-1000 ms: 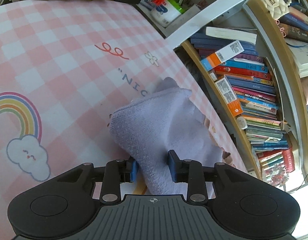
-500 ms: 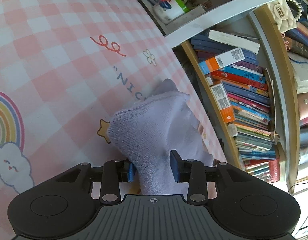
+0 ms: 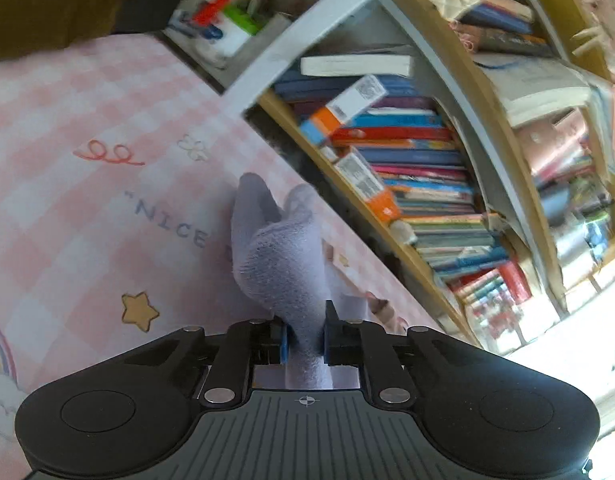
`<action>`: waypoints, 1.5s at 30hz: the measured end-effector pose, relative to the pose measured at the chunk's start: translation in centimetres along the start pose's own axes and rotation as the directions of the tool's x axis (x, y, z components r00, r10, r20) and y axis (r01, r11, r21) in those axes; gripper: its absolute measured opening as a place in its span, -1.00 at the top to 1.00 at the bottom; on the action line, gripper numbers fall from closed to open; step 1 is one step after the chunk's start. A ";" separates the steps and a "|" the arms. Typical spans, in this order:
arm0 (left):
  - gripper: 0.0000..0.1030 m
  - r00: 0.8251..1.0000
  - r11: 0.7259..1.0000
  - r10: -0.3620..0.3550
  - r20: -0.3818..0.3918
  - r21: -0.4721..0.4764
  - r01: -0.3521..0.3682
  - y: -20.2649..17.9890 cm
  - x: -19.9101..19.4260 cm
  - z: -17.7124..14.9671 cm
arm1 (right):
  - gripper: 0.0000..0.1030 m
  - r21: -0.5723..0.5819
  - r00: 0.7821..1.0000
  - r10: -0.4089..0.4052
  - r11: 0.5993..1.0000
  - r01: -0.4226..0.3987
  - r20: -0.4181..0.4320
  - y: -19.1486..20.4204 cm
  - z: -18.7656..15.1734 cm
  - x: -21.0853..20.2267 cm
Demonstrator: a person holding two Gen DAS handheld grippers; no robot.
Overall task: Fold clothes
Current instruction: 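Lift both hem corners with both grippers toward the collar, then fold the hem over onto the collar half with the left gripper while the right gripper releases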
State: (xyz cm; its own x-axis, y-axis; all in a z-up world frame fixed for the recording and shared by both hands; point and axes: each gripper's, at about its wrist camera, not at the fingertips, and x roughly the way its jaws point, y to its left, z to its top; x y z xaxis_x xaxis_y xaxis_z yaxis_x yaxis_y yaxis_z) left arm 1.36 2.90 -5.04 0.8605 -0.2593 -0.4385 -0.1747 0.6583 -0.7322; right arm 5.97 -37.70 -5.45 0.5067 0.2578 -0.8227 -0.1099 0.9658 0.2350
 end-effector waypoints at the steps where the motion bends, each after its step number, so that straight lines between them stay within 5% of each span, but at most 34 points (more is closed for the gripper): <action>1: 0.72 1.000 0.998 0.009 -0.014 -0.054 -0.009 1.1 0.2 0.1 | 0.51 -0.001 1.000 -0.002 1.000 0.002 0.000 0.1 0.0 0.0; 4: 0.73 0.998 0.984 0.037 -0.050 -0.174 -0.045 3.6 0.6 0.3 | 0.51 -0.001 1.000 0.002 1.000 -0.002 0.001 0.2 -0.1 0.0; 9: 0.32 0.996 0.972 0.057 -0.068 -0.225 -0.071 4.9 1.6 -0.1 | 0.51 -0.012 1.000 0.004 1.000 -0.004 0.000 0.3 -0.1 0.0; 12: 0.32 0.998 0.960 0.043 -0.052 -0.275 -0.055 5.5 1.7 -0.1 | 0.51 -0.017 1.000 0.010 1.000 -0.010 0.000 0.1 -0.1 -0.1; 21: 0.73 0.992 0.948 0.121 -0.020 -0.295 -0.122 5.0 1.8 -0.7 | 0.47 -0.060 0.999 0.032 0.998 -0.031 0.009 0.2 -0.5 -0.1; 26: 0.77 0.986 0.957 0.167 0.017 -0.243 -0.158 3.3 1.5 -0.6 | 0.32 -0.123 0.999 0.040 0.992 -0.037 0.016 -0.1 -0.3 -0.7; 29: 0.77 0.980 0.961 0.194 0.039 -0.211 -0.181 2.1 1.2 -0.6 | 0.05 -0.201 0.999 0.043 0.979 -0.038 0.019 0.1 -0.2 -1.3; 31: 0.77 0.976 0.962 0.212 0.056 -0.186 -0.199 1.1 0.9 -0.7 | -0.32 -0.261 0.998 0.057 0.964 -0.050 0.017 0.3 -0.4 -1.7; 33: 0.77 0.971 0.964 0.226 0.073 -0.158 -0.212 0.1 0.5 -0.9 | -0.40 -0.322 0.997 0.073 0.944 -0.067 0.006 0.4 -0.7 -2.1; 40: 0.78 0.956 0.965 0.260 0.138 -0.056 -0.254 -4.0 -0.8 -1.8 | -0.44 -0.510 0.988 0.147 0.846 -0.155 -0.056 0.7 -1.9 -2.5; 45: 0.78 0.944 0.957 0.279 0.178 0.028 -0.288 -7.5 -1.3 -2.4 | -0.44 -0.530 0.979 0.189 0.824 -0.200 -0.074 -0.6 -1.7 -2.3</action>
State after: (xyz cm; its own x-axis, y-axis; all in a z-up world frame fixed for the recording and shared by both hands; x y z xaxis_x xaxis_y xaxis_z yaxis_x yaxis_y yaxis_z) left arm 0.40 -3.40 -0.25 0.8487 0.0648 -0.5249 -0.4019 0.7242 -0.5603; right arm 3.42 -38.85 -4.53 0.4119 0.4376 -0.7993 -0.6447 0.7599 0.0837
